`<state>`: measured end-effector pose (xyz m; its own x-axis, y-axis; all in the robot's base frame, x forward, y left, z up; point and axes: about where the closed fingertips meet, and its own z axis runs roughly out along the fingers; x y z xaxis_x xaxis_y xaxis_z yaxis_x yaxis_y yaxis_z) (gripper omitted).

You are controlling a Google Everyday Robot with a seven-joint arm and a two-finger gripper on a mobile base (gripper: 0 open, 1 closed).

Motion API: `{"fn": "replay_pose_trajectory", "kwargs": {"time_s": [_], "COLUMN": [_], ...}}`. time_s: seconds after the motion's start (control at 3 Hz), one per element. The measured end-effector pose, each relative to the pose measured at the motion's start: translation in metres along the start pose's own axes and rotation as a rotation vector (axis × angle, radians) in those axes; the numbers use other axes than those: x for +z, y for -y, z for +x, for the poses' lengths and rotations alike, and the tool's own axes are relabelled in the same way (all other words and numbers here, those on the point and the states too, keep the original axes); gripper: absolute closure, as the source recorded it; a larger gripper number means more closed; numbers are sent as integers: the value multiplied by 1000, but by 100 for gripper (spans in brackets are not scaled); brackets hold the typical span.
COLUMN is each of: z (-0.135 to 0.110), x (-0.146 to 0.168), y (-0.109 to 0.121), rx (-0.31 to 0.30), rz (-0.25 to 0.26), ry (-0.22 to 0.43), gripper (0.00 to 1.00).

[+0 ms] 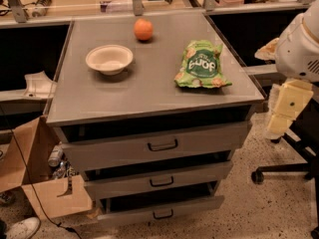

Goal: Open top drawer

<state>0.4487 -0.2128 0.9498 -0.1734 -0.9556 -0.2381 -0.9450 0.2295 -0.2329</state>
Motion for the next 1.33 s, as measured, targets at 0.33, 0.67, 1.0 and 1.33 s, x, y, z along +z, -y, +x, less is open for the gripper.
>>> {"fn": "replay_pose_trajectory", "kwargs": {"time_s": [0.33,0.67,1.0,1.33], "z": [0,-8,-17,-18], "x": [0,7,26,51], "y": [0,-17,-43,-61], "rx": [0,-39,-86,-98], "rz": [0,6,-25,-73], "ry": [0,47,94,125], "gripper": [0,0,0,0]}}
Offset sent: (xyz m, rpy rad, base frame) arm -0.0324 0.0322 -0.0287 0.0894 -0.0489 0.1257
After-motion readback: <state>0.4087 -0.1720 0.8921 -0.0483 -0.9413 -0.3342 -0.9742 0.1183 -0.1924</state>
